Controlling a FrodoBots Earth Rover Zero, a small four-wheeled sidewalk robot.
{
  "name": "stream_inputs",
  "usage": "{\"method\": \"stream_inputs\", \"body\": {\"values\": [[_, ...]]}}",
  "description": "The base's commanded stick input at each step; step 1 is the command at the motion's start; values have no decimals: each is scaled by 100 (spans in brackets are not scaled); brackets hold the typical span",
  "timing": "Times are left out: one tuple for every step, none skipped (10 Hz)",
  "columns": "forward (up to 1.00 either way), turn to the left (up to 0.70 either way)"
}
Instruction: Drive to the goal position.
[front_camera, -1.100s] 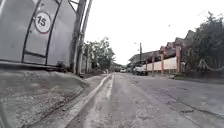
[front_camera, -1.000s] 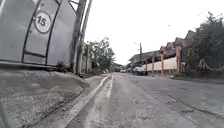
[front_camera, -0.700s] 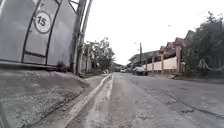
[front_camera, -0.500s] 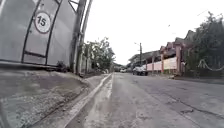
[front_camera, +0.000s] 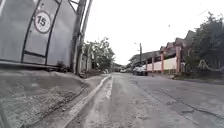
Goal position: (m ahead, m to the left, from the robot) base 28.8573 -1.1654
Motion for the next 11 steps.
{"method": "stream_inputs", "body": {"values": [[100,0],[100,-3],[100,-20],[100,-33],[100,-40],[100,-40],[100,-40],[100,-35],[100,-20],[100,-5],[100,-2]]}}
